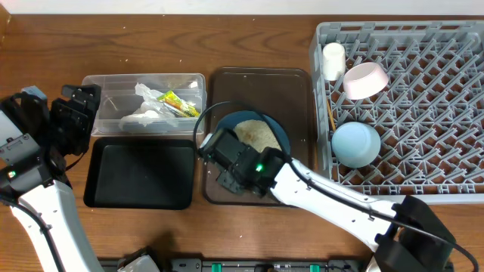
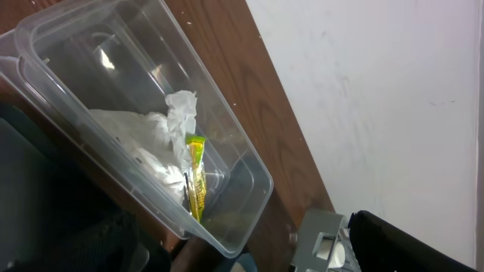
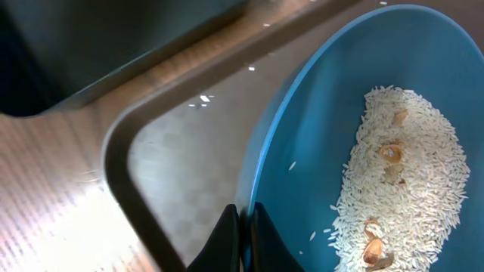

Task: Sort waste into correct bins and load items into the dishwasher rack
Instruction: 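Lift the right gripper away and park it over the rack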

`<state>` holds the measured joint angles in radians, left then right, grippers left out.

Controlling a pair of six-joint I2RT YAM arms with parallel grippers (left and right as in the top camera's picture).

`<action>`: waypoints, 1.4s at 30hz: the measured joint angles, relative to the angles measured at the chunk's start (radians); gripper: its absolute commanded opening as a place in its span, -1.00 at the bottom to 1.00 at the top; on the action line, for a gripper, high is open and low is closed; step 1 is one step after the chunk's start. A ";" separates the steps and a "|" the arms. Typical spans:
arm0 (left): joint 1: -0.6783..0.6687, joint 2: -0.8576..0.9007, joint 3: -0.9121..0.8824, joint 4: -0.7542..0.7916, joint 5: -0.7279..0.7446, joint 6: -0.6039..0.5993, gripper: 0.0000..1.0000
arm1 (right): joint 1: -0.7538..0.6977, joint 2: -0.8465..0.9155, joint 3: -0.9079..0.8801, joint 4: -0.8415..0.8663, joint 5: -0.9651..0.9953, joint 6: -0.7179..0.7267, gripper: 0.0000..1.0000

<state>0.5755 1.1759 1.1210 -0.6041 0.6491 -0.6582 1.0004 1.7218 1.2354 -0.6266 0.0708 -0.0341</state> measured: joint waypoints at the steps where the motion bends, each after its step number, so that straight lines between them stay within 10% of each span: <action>1: 0.000 0.000 0.000 0.000 0.000 0.000 0.82 | 0.005 0.003 0.000 0.001 0.000 0.003 -0.70; 19: 0.000 0.000 0.000 0.000 0.000 0.000 0.82 | -0.031 0.006 0.039 0.034 0.028 0.041 -0.53; 23: 0.000 0.000 0.000 0.000 0.000 0.000 0.82 | -0.194 -0.065 0.087 -0.042 0.073 0.064 0.89; 24: 0.000 0.000 0.000 0.000 0.000 0.000 0.82 | -0.251 -0.098 0.095 -0.056 0.091 0.065 0.99; 42: 0.000 0.000 0.000 0.000 0.000 -0.019 0.83 | -0.894 -0.284 0.125 -0.123 0.216 0.075 0.98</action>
<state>0.5755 1.1763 1.1206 -0.6037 0.6491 -0.6777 0.1062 1.4380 1.3605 -0.7498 0.2867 0.0410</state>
